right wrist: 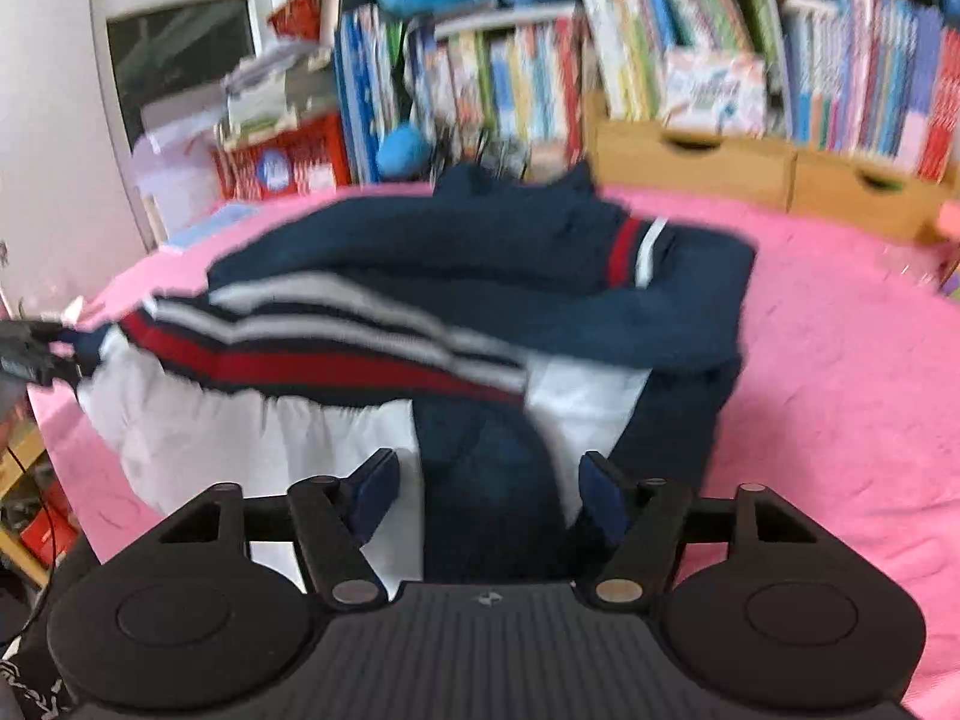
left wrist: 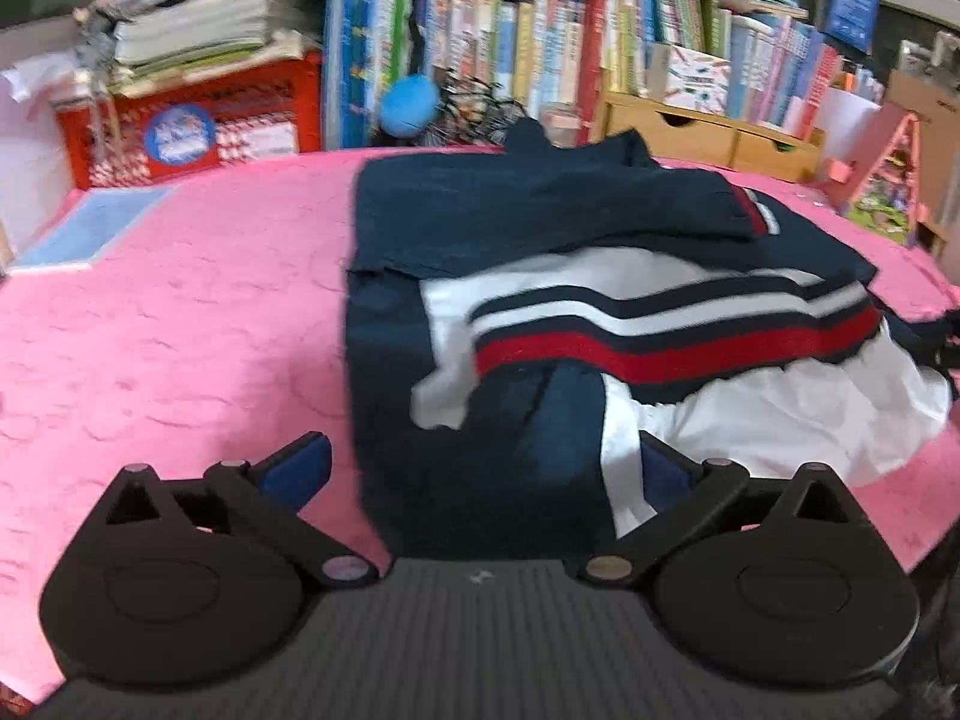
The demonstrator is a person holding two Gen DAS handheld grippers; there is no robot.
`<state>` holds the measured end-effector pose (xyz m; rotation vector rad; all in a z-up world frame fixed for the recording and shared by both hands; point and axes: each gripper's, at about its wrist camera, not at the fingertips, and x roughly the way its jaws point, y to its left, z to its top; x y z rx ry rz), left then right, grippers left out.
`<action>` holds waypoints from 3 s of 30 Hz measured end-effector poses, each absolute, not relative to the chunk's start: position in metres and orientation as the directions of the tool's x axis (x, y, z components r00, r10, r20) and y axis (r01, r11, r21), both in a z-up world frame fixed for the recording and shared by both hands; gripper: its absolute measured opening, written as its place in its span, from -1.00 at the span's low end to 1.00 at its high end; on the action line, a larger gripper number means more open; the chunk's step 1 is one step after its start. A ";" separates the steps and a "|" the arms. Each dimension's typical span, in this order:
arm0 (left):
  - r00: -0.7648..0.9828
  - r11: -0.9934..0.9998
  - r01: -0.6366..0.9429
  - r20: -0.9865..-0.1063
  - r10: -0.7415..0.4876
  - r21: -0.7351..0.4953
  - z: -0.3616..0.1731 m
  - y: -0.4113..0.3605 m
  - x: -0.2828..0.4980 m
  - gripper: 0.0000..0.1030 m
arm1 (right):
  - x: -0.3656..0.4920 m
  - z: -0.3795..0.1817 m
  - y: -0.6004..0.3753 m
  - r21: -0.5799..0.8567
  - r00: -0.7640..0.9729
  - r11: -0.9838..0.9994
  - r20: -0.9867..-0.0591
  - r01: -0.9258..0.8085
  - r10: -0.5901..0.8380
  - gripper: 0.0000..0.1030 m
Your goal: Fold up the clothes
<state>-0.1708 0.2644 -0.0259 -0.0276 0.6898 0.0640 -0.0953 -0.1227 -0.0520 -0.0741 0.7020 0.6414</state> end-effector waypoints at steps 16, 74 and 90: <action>0.837 0.996 0.053 -0.540 -0.086 -0.077 0.018 0.271 -0.191 1.00 | -0.119 -0.036 -0.149 0.058 0.636 0.825 -0.607 -0.562 0.476 0.23; 0.771 0.989 0.139 -0.621 -0.143 -0.055 0.002 0.232 -0.162 1.00 | -0.150 -0.021 0.003 -0.085 0.424 0.449 -0.518 -0.889 0.743 -0.05; 0.749 0.957 0.056 -0.622 -0.230 -0.286 -0.028 0.277 -0.151 1.00 | -0.171 -0.015 0.044 -0.224 0.383 0.319 -0.670 -0.921 0.636 -0.78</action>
